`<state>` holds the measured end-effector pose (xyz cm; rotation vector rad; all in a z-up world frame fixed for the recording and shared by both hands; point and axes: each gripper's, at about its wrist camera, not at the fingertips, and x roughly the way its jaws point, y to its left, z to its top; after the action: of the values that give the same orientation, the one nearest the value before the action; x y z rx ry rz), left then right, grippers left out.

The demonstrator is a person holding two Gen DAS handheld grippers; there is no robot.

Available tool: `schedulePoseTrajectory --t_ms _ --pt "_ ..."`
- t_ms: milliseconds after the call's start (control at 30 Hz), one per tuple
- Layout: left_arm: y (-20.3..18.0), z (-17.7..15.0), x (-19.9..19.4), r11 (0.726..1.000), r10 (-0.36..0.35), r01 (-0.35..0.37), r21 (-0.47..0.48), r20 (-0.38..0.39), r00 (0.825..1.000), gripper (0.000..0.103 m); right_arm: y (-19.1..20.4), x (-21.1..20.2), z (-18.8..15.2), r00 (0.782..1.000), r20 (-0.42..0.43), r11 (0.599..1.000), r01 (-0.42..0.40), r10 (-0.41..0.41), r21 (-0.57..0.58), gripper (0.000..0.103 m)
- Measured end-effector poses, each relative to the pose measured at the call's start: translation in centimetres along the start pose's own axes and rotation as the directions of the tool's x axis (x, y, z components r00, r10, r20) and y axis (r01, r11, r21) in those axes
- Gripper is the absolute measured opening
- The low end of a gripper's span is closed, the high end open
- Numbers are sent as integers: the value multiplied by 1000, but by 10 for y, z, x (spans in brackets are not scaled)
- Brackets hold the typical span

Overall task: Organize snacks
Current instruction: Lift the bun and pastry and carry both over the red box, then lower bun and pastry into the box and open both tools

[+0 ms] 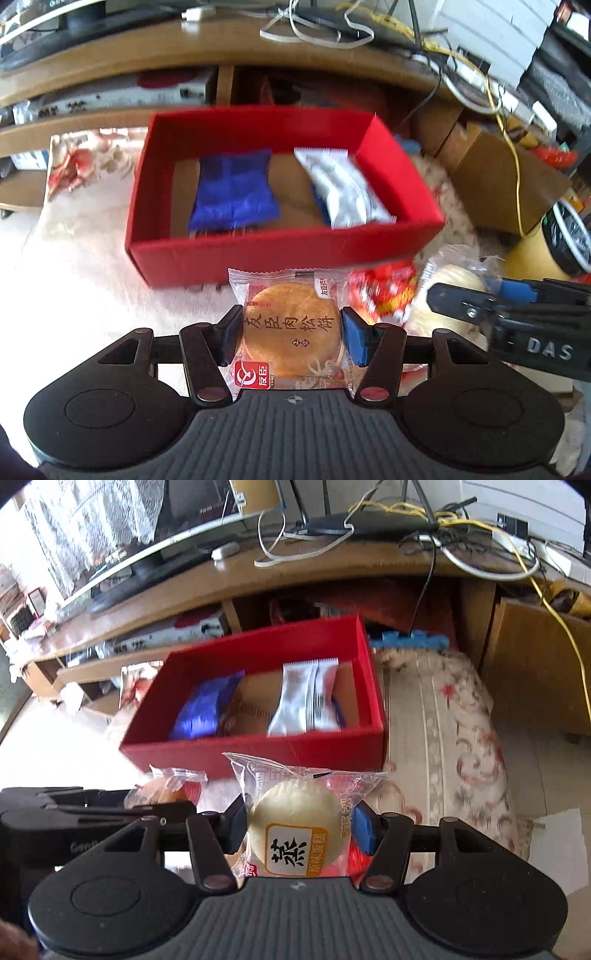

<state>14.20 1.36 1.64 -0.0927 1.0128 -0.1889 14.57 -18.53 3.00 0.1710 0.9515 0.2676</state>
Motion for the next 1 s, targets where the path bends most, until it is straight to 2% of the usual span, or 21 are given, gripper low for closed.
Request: schedulePoseTrajectory --t_ms 400,667,1000 --pt "9 50 7 998 20 -14 -61 85 996 63 13 25 55 999 52 1000 -11 11 -9 55" --pt "17 79 31 995 48 -40 -95 88 995 62 8 58 85 998 53 1000 -14 15 -10 55" --pt "31 91 67 988 83 -77 -135 44 996 62 6 103 99 1000 17 1000 -8 9 -23 54"
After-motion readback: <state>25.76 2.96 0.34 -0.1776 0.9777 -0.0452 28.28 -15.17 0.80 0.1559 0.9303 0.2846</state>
